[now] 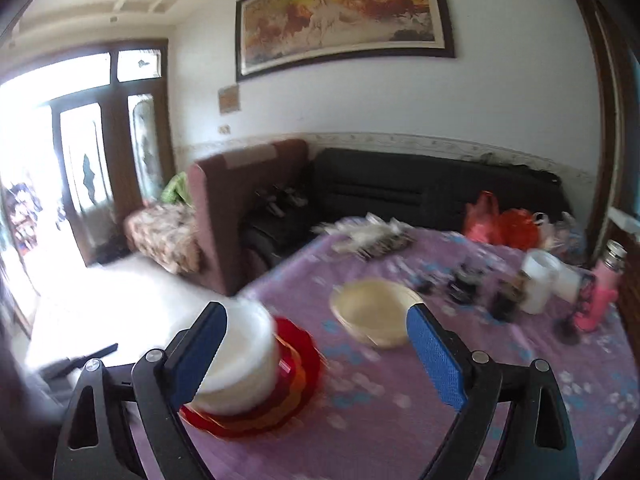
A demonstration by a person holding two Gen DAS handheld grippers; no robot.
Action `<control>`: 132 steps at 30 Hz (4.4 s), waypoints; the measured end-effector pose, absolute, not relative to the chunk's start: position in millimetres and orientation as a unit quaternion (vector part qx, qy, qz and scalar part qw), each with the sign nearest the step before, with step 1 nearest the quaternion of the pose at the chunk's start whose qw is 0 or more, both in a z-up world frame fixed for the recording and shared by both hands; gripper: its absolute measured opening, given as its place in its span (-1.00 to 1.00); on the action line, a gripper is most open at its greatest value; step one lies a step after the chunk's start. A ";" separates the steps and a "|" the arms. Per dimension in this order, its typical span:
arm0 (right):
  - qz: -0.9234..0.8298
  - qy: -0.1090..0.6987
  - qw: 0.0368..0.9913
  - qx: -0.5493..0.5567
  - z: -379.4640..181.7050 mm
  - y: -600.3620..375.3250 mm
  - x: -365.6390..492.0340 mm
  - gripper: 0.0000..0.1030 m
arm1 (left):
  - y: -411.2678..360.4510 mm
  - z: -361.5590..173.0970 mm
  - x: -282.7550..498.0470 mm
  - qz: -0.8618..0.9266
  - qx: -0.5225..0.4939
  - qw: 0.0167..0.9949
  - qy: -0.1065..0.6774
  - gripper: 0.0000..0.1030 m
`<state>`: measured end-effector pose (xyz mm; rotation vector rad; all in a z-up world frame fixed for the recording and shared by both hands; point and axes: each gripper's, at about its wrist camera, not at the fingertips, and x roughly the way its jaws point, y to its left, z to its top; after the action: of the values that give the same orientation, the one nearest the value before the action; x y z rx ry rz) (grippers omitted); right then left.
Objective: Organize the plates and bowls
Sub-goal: 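Open both grippers and lift them away from the stack, then move both grippers toward the second white paper plate, then close the right gripper on the white plate rim while the left gripper grasps it, then carry the second white plate with both grippers and lower it onto the stack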
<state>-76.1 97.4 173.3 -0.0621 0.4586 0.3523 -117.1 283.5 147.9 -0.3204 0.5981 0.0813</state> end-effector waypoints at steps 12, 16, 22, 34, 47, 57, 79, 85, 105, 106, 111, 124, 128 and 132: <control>0.058 0.377 0.913 0.146 60.3 -98.4 -17.9 0.72 | 170.1 130.8 -76.2 -0.059 -0.125 0.933 0.333 0.52; 0.050 0.383 0.909 0.157 53.5 -115.2 -6.1 0.67 | 141.9 108.2 -61.4 -0.073 -0.121 0.924 0.355 0.52; 0.048 0.388 0.906 0.164 41.6 -119.0 -0.5 0.66 | 110.2 76.1 -50.0 -0.052 -0.058 0.926 0.370 0.51; 0.035 0.394 0.903 0.168 26.7 -127.7 -4.4 0.66 | 91.6 71.5 -60.1 -0.017 0.022 0.935 0.354 0.52; 0.017 0.335 0.930 0.153 94.5 -193.1 -90.7 0.65 | 56.0 92.8 -89.4 -0.042 0.080 0.939 0.331 0.52; -0.150 0.306 0.927 0.156 111.4 -343.3 -184.8 0.65 | -11.3 93.9 -74.6 -0.174 0.027 0.897 0.406 0.52; -0.147 0.391 0.874 0.247 30.3 -419.2 -197.0 0.14 | -222.7 20.5 -51.6 -0.300 0.006 0.789 0.535 0.51; -0.135 0.409 0.867 0.252 16.3 -412.5 -192.6 -0.13 | -234.1 10.6 -51.2 -0.301 0.024 0.787 0.538 0.15; -0.074 0.404 0.887 0.210 49.7 -337.8 -173.4 -0.73 | -151.8 73.3 -87.8 -0.301 0.008 0.834 0.463 -0.75; -0.065 0.403 0.889 0.206 53.8 -327.2 -170.2 -0.73 | -137.5 78.9 -88.9 -0.295 -0.002 0.839 0.458 -0.75; -0.021 0.398 0.900 0.179 73.5 -270.0 -154.3 -0.73 | -72.5 96.8 -91.1 -0.254 -0.038 0.861 0.438 -0.75; 0.121 0.380 0.915 0.068 129.4 -47.8 -100.4 -0.73 | 154.9 138.4 -93.0 -0.101 -0.144 0.911 0.372 -0.75; 0.165 0.372 0.913 0.038 147.8 25.8 -80.1 -0.72 | 219.2 155.7 -92.5 -0.052 -0.164 0.922 0.348 -0.75; 0.204 0.380 0.902 0.017 154.9 92.4 -61.1 -0.72 | 273.2 170.5 -88.4 -0.005 -0.175 0.927 0.333 -0.75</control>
<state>-61.1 92.4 154.9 0.0342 0.7849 0.4216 -88.4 273.2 170.5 -0.3583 0.6825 -0.0099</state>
